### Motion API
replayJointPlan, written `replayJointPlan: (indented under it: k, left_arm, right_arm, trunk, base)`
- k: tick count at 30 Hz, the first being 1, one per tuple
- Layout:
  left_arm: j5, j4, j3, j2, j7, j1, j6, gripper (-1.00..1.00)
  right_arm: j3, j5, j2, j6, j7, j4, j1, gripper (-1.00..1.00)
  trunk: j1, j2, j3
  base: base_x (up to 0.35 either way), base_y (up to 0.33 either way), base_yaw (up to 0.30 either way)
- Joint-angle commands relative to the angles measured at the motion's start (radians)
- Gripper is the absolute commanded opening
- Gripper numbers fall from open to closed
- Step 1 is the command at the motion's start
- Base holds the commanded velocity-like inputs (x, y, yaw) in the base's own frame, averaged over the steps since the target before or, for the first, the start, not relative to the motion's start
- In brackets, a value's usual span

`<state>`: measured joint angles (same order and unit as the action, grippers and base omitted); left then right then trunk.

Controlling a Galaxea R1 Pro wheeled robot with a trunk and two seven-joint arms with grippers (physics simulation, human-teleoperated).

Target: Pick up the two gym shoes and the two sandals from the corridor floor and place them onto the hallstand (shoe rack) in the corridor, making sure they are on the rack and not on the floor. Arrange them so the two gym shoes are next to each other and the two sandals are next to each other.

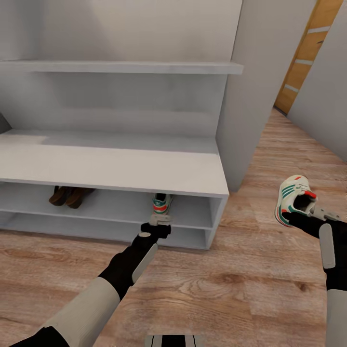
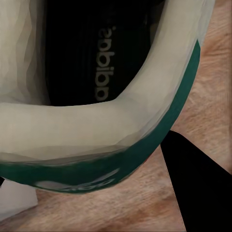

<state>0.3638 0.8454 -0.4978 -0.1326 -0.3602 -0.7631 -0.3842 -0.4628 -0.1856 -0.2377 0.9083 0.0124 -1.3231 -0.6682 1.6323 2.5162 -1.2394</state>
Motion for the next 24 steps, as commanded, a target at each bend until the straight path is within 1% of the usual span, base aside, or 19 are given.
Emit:
replayJointPlan:
  k: [1,2,3,5,6,8,9,11,17,18,20,24]
  left_arm:
    - [0.011,0.001,-0.004,0.001,-0.01,-0.001,-0.002,1.0]
    - [0.01,0.001,-0.004,0.001,-0.01,-0.001,-0.002,1.0]
    - [0.01,0.001,-0.004,0.002,-0.01,-0.001,-0.002,1.0]
    - [0.01,0.001,-0.003,0.003,-0.01,-0.001,0.003,1.0]
    - [0.01,0.001,-0.003,0.003,-0.01,-0.001,0.005,1.0]
    - [0.011,0.001,-0.002,0.005,-0.01,-0.001,0.021,1.0]
    - [0.012,0.001,-0.002,0.005,-0.01,-0.001,0.03,1.0]
    - [0.012,0.0,-0.002,0.005,-0.01,-0.001,0.041,1.0]
    - [0.012,0.0,-0.002,0.005,-0.008,0.0,0.048,1.0]
    - [0.013,-0.001,-0.002,0.005,-0.008,0.001,0.072,1.0]
    - [0.013,-0.002,-0.002,0.005,-0.008,0.001,0.09,1.0]
    - [0.014,-0.001,-0.002,0.005,-0.008,0.001,0.094,1.0]
  right_arm:
    - [-0.001,-0.002,0.0,0.004,0.002,-0.001,-0.001,-1.0]
    - [-0.001,0.006,0.0,0.004,0.002,0.0,-0.001,-1.0]
    - [-0.001,0.028,0.0,0.004,0.002,0.0,-0.001,-1.0]
    - [-0.001,0.09,0.001,0.004,0.001,0.001,-0.001,-1.0]
    - [-0.001,0.104,0.001,0.004,0.0,0.001,-0.001,-1.0]
    - [-0.001,0.15,0.001,0.004,-0.003,0.001,-0.001,-1.0]
    - [-0.002,0.161,0.002,0.004,-0.004,0.001,-0.001,-1.0]
    - [-0.002,0.17,0.004,0.004,-0.003,0.0,-0.001,-1.0]
    - [-0.003,0.175,0.009,0.004,-0.003,-0.001,-0.001,-1.0]
    - [-0.003,0.175,0.01,0.004,-0.003,-0.001,-0.001,-1.0]
    - [-0.004,0.175,0.011,0.004,-0.003,-0.001,-0.001,-1.0]
    - [-0.003,0.175,0.011,0.004,-0.003,-0.001,-0.001,-1.0]
  trunk:
    - [0.0,0.0,-0.001]
    - [0.0,0.0,-0.001]
    - [0.0,0.0,-0.001]
    - [0.0,0.0,-0.001]
    - [0.0,0.0,-0.001]
    - [0.0,0.0,-0.001]
    - [0.0,0.0,-0.001]
    - [0.0,0.0,-0.001]
    - [0.0,0.0,-0.001]
    - [0.0,0.0,-0.001]
    - [0.0,0.0,-0.001]
    - [0.0,0.0,-0.001]
  base:
    - [-0.036,0.0,0.0]
    - [-0.023,0.0,0.0]
    - [-0.012,0.0,0.0]
    - [-0.005,0.0,0.0]
    - [-0.003,0.0,0.0]
    - [-0.002,0.0,0.0]
    - [0.0,0.0,0.0]
    - [0.0,0.0,0.0]
    - [-0.015,0.012,0.0]
    - [-0.211,0.184,0.0]
    - [-0.23,0.206,0.0]
    - [-0.221,0.235,0.0]
